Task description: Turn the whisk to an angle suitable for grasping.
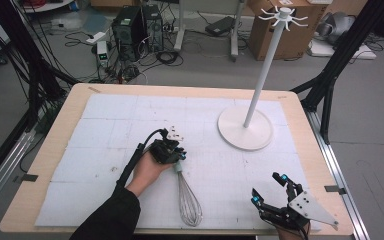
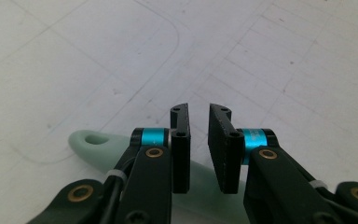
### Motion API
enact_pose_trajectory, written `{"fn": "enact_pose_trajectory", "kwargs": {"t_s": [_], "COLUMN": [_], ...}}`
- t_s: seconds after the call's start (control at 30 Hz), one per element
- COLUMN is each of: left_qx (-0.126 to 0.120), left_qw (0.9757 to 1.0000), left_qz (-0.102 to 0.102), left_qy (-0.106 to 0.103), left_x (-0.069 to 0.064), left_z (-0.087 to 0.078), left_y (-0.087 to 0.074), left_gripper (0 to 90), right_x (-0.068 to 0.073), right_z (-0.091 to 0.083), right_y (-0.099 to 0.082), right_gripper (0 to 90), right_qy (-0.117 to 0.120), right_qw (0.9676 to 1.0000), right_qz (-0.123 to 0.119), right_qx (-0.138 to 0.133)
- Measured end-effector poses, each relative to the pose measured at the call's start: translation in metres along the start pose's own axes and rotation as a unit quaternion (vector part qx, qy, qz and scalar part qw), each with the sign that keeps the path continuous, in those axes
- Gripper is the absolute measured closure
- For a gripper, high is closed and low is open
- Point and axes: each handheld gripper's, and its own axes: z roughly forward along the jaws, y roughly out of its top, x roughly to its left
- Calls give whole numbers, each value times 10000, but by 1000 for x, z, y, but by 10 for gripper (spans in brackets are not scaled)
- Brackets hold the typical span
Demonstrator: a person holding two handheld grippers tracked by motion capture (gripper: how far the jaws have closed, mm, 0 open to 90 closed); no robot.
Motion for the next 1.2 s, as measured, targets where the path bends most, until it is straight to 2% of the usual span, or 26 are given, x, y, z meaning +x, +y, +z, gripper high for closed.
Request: {"fn": "enact_pose_trajectory", "kwargs": {"t_s": [0.1, 0.3, 0.53, 0.67, 0.83, 0.93, 0.97, 1.0, 1.07, 1.2], "left_qx": [-57, -133, -270, -275, -174, -207, -230, -230, -262, -265], "left_qw": [10000, 9994, 9986, 9984, 9978, 9959, 9941, 9941, 9919, 9913], "left_qz": [-34, -281, -423, -481, -608, -831, -994, -994, -1183, -1234], "left_qy": [30, 141, 155, 146, 211, 307, 361, 361, 373, 384], "left_x": [7, 26, 35, 40, 49, 61, 70, 70, 78, 81], "left_z": [-10, -28, -40, -44, -53, -59, -63, -63, -66, -67], "left_y": [-7, -21, -25, -28, -38, -48, -54, -54, -60, -62], "left_gripper": [794, 792, 789, 787, 788, 788, 789, 788, 788, 785], "right_x": [0, 1, 1, 1, 1, 1, 1, 1, 2, 1], "right_z": [0, 1, 2, 2, 2, 2, 2, 2, 2, 3], "right_y": [0, 0, -1, -1, -1, -1, -1, -1, -1, -1], "right_gripper": [173, 173, 173, 174, 174, 174, 174, 174, 175, 176], "right_qy": [1, 4, -11, -13, -17, -23, -23, -14, -18, -33], "right_qw": [10000, 10000, 10000, 10000, 10000, 10000, 10000, 10000, 9999, 9999], "right_qz": [25, 3, -28, -32, -22, -37, -30, -28, -25, -54], "right_qx": [8, 29, 67, 76, 76, 79, 79, 87, 108, 116]}}
